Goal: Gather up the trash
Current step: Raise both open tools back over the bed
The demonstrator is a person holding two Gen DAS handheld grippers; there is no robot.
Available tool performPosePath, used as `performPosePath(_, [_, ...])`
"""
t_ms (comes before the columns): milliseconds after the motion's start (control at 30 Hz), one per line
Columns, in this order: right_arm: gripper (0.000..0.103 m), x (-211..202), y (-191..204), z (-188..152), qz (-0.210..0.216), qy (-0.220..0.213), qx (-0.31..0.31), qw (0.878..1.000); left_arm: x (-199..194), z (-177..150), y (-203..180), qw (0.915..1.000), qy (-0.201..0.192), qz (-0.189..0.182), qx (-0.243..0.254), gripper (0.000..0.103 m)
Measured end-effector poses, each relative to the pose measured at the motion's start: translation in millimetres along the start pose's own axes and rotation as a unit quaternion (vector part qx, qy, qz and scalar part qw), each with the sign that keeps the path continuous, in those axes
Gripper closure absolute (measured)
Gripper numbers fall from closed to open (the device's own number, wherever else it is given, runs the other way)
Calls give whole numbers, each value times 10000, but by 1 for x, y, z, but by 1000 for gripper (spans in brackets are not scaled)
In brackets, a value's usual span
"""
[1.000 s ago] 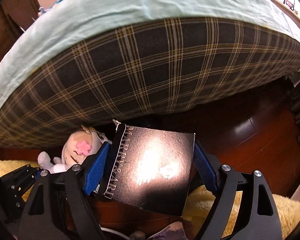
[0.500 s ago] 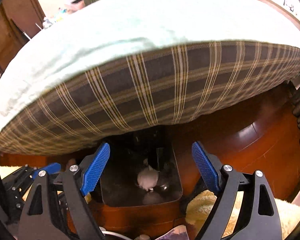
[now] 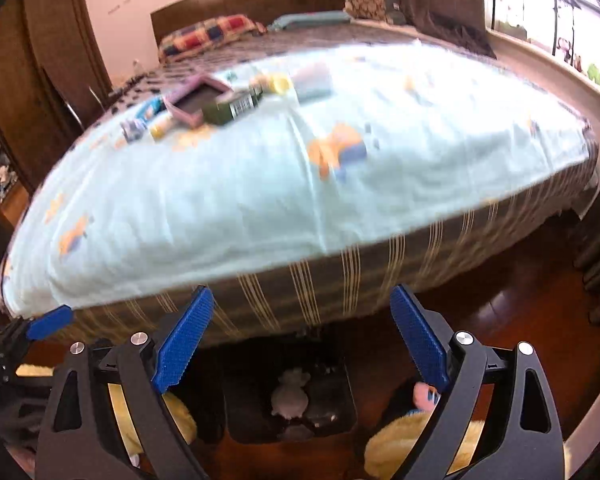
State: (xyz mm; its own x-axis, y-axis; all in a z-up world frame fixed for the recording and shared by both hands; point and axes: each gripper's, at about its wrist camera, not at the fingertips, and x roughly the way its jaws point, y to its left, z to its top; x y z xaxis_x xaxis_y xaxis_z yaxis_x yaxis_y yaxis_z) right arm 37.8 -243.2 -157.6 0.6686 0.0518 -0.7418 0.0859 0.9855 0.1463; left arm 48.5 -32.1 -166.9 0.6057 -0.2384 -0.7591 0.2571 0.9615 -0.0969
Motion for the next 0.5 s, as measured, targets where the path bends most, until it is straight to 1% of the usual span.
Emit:
performPosePath(33, [12,1,1,5,2,-47,-12,10000,-1,-1,8,10000,-38,9,-15,19])
performPosePath(200, [12,5,8,36,-67,-291,-106,9995,-3,26,19,9996,-233,180,-45,18])
performPosePath(367, [12,31,1,66,-205,-367,-90,9991,14,52,26,9990,-323,281,-79,18])
performPosePath(500, [12,56,-2,96,-305,-413,-50,9987,29,75,32,9990,-349,246,-104,18])
